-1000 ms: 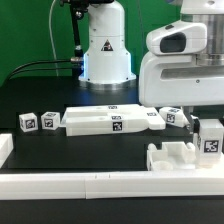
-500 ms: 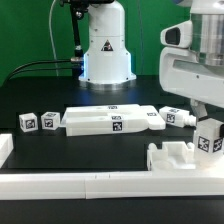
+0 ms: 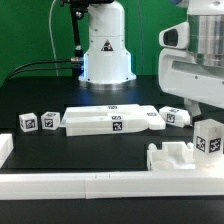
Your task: Assemble chair
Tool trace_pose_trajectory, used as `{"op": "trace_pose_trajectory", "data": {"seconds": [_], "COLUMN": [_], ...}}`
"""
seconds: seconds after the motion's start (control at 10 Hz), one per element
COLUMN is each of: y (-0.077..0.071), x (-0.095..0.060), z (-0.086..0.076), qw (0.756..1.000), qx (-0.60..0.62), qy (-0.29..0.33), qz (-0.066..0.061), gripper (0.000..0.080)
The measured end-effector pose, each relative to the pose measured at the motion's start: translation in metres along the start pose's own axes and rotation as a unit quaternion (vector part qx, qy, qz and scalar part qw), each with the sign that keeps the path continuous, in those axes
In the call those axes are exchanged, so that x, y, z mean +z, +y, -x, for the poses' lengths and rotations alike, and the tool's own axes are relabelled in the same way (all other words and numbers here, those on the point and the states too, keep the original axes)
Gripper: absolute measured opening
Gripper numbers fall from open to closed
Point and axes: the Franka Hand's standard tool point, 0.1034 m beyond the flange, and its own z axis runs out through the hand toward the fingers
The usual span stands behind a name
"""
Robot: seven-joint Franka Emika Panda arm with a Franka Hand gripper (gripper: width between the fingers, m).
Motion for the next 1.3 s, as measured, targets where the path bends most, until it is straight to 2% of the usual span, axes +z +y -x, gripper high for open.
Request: {"op": "trace_pose_trajectory", "data": {"seconds": [0.1, 0.2, 0.5, 0.6, 0.7, 0.8, 0.9, 1.0, 1.1, 1.2, 1.3], "y": [0.0017, 0.0035, 0.0043, 0.004, -0.0029, -0.0039, -0.003, -0.003, -0.0032, -0.0022, -0.0023], "x": [0.0007, 0.0007, 0.0007, 0.0006, 0.0009, 0.0026, 0.0025, 0.0025, 0.0025, 0.0023, 0.0029], "z": [-0.0025, -0.0056, -0.0068, -0.0066, -0.001, 0.002, 0.0003, 0.0005, 0.0007, -0.0011, -0.0021], "qw": [0.994, 0.981, 0.961, 0.943, 0.879, 0.871, 0.881, 0.886, 0.903, 0.921, 0.944], "qx": [-0.108, -0.195, -0.277, -0.332, -0.476, -0.491, -0.473, -0.463, -0.429, -0.388, -0.329], "qy": [0.004, 0.004, 0.004, 0.005, 0.017, 0.017, 0.018, 0.017, 0.018, 0.019, 0.022], "qz": [0.002, 0.002, 0.003, 0.005, 0.011, 0.007, 0.009, 0.008, 0.007, 0.007, 0.006], "gripper": [0.062, 0.0641, 0.0648, 0.0649, 0.0649, 0.0649, 0.0649, 0.0559, 0.0362, 0.0362, 0.0288]}}
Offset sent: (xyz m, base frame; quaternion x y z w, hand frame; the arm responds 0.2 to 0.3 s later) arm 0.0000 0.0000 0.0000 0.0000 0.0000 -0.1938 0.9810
